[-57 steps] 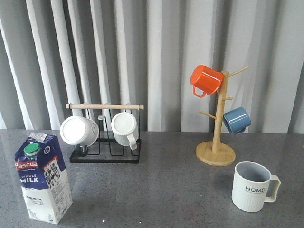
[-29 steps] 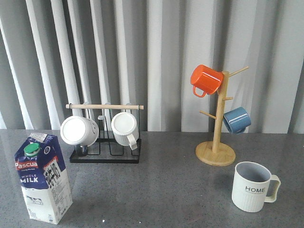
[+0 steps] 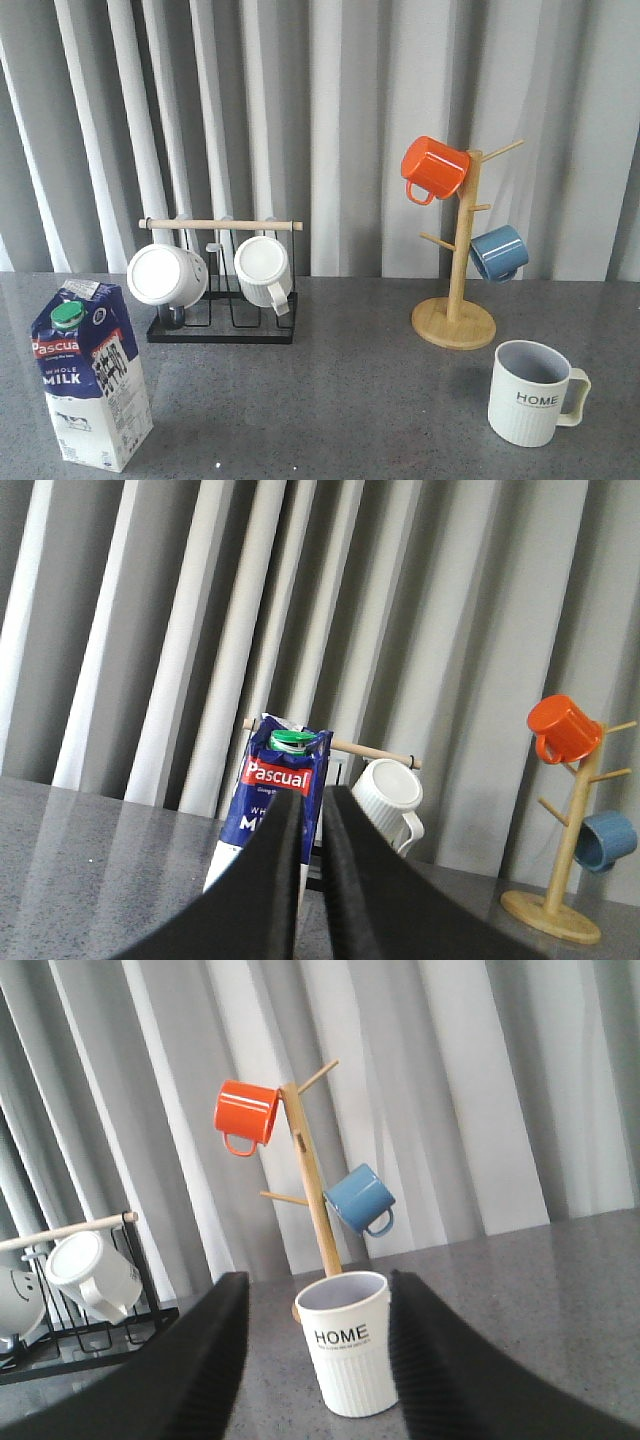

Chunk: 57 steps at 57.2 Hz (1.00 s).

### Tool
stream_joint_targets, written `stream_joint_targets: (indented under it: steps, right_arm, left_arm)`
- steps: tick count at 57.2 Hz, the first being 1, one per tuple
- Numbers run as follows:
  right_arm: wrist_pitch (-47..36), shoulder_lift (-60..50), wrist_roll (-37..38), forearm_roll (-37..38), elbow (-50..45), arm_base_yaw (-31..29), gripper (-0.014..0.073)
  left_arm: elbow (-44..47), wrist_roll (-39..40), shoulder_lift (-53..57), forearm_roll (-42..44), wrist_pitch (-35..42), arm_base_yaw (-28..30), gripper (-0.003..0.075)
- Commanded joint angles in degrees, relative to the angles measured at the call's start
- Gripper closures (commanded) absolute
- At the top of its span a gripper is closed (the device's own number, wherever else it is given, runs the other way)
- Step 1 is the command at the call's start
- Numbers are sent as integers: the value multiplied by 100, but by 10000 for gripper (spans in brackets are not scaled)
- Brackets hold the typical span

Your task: Place milk next to cup

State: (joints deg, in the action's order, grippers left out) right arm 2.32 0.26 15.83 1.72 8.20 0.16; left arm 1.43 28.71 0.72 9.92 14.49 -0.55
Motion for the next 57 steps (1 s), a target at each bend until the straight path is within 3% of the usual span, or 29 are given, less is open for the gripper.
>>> stream_joint_targets:
  steps: [1, 11, 21, 41, 57]
  right_arm:
    - [-351, 269, -23, -6, 443, -43, 109]
    - [-1246, 344, 20, -333, 563, -43, 85]
    - [-70, 1104, -508, -172, 1571, -43, 101]
    - [2015, 3779, -1642, 546, 4543, -43, 101]
    - [2721, 5549, -1626, 619, 4900, -43, 104]
  left_arm:
    - [-147, 335, 59, -16, 390, -1, 618]
    - [-147, 723, 59, -16, 355, -1, 540]
    - [-280, 1061, 52, -16, 197, -1, 471]
    - [-1965, 998, 48, 90, -1449, -1, 447]
    - [-3178, 659, -811, 79, -2936, -7, 447]
